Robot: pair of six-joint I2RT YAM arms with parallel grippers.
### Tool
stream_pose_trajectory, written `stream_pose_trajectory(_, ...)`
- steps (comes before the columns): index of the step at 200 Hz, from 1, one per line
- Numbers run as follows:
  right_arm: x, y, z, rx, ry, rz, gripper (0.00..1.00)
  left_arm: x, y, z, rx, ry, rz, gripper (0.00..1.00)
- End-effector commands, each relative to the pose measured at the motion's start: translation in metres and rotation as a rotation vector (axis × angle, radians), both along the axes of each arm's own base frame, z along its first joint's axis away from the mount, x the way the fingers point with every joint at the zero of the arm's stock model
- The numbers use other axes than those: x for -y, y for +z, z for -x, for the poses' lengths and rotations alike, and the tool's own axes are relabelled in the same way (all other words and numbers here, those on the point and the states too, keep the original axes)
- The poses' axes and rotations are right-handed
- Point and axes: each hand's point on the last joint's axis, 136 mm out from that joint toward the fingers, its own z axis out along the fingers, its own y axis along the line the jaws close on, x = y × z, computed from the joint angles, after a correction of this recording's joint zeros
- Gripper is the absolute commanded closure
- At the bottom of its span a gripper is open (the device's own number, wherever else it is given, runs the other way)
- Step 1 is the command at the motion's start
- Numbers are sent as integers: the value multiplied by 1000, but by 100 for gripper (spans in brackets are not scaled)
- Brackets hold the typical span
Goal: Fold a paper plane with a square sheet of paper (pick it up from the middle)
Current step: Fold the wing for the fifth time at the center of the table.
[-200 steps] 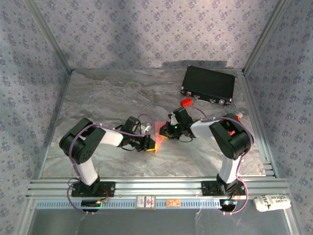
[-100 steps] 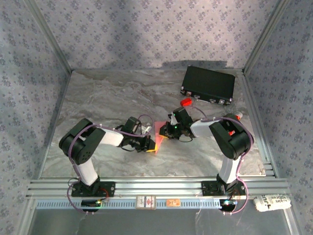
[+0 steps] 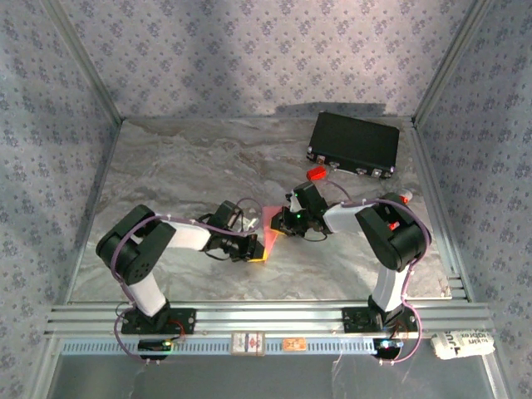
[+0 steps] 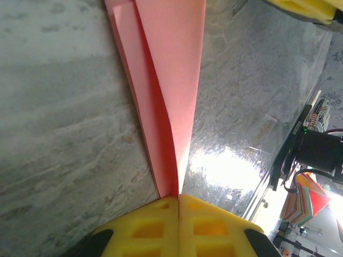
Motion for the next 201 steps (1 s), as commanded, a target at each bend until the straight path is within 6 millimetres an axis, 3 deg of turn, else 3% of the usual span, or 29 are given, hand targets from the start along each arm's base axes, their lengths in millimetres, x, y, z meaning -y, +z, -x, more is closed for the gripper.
stream_pose_trajectory(1,34,-49,21,-107,-52,195,84,-23,-23,33,-125,-23,-131,93)
stream_pose_trajectory(26,34,-50,22,-108,-51,199,84,-23,-23,34,-128,-27,-127,100)
stream_pose_trajectory(55,35,-50,22,-107,-51,199,84,-24,-26,37,-137,-29,-139,100)
stream_pose_trajectory(65,35,-50,22,-107,-52,200,84,-25,-26,37,-134,-28,-148,93)
stream_pose_trajectory(80,36,-51,21,-108,-55,202,84,-27,-27,37,-131,-30,-155,92)
stream_pose_trajectory(89,35,-51,22,-109,-54,203,84,-27,-28,38,-130,-31,-161,93)
stream_pose_trajectory(99,35,-51,21,-109,-57,204,84,-28,-29,38,-129,-28,-168,100)
stream_pose_trajectory(136,36,-52,21,-112,-59,210,84,-31,-29,40,-125,-32,-184,100)
stream_pose_trajectory(201,36,-51,20,-112,-61,213,84,-34,-19,42,-88,-24,-176,90)
